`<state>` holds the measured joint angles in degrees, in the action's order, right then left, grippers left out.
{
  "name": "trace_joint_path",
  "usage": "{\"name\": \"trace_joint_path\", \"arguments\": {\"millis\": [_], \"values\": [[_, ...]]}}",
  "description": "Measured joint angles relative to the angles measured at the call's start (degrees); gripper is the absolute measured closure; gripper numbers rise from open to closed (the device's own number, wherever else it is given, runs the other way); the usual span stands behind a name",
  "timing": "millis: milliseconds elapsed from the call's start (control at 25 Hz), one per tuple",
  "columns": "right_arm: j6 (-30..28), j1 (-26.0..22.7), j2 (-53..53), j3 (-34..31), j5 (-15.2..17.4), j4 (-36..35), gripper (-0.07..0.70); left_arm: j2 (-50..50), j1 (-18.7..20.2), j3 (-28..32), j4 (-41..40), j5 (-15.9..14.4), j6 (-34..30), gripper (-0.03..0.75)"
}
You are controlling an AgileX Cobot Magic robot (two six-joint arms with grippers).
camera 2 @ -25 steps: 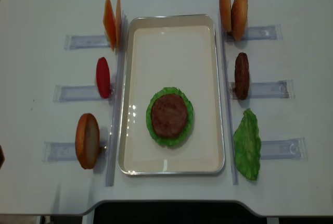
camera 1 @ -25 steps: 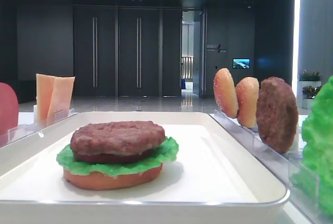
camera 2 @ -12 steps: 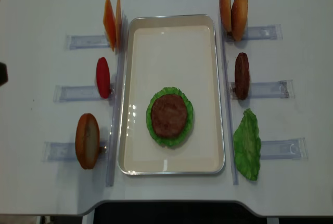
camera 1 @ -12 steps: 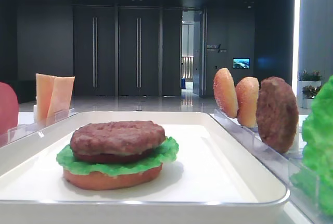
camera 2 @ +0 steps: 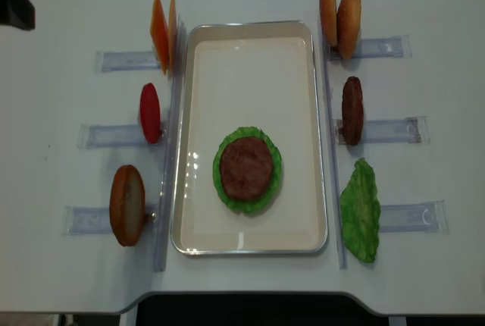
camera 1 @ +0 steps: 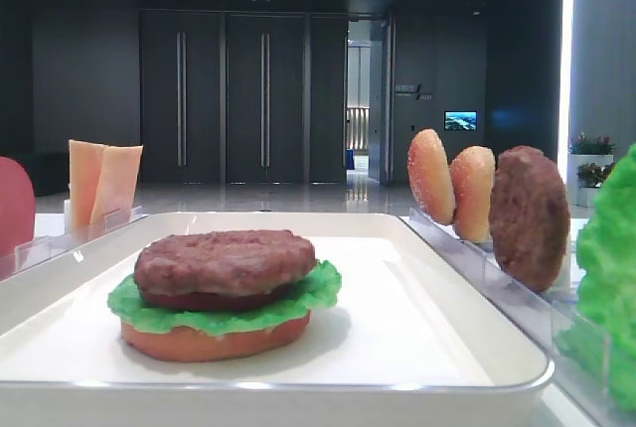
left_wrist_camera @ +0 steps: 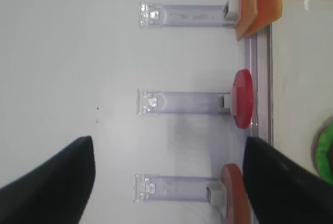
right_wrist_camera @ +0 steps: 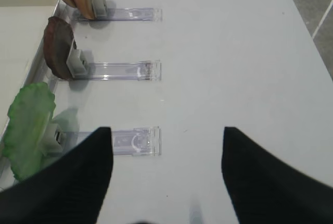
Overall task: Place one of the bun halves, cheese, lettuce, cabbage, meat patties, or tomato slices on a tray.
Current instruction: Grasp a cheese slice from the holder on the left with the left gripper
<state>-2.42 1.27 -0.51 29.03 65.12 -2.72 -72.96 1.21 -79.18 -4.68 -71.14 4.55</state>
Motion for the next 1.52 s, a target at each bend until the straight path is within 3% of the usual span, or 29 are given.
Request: {"name": "trace_joint_path", "arguments": {"millis": [520,800,1240,1520], "values": [[0.00,0.00,0.00,0.00,-0.01,0.00,0.197,-21.99,0.00,-22.39,1.13,-0.11,0.00,0.022],[0.00,0.00,0.00,0.00,-0.01,0.00,0.197,-31.17,0.00,-30.05,1.59,-0.11,-0.02,0.022],[0.00,0.00,0.00,0.00,-0.01,0.00,0.197,-39.31,0.13,-32.96,1.76,-0.11,-0.28,0.022],[0.00,0.00,0.00,0.00,-0.01,0.00,0.197,-39.50,5.16,-32.96,-3.86,-0.11,1.11,0.022]]}}
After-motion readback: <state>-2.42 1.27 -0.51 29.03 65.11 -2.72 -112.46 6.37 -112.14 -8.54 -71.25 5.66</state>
